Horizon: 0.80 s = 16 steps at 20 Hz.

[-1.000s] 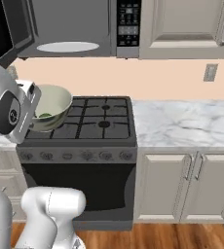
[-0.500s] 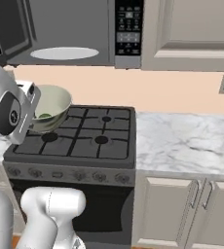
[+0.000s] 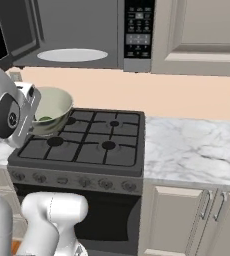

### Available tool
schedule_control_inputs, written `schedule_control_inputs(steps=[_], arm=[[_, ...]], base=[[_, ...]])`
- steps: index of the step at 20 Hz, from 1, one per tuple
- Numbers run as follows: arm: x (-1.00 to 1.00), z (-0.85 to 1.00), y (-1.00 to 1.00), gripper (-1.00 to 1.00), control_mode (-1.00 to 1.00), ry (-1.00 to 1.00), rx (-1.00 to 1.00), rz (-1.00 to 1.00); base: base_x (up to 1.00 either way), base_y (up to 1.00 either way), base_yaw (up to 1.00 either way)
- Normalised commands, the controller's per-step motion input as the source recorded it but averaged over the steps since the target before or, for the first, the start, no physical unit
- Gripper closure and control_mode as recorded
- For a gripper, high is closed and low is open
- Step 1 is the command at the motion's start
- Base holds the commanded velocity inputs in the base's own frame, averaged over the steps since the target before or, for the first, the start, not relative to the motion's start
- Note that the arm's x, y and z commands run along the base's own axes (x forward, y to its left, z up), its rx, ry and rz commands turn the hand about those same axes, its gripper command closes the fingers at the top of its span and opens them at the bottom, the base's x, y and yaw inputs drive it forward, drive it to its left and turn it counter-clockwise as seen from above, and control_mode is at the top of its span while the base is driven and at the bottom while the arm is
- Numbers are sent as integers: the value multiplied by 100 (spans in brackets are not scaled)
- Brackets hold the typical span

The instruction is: Pick the avocado from the sink and place it in the bowl. Then pick the bowl and place it in the microwave. Then close the microwave door and press the start button.

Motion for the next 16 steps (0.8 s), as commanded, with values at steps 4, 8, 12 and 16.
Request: schedule_control_inputs(steps=[4, 8, 12, 16], arm=[[0, 0, 0, 100, 100, 0, 0, 0], [0, 0, 0, 100, 100, 0, 0, 0], [-12, 40, 1, 100, -100, -17, -2, 0], [-1, 80, 0, 100, -100, -31, -3, 0]], base=[[11, 0, 0], [1, 0, 0], [0, 0, 0], [0, 0, 0]])
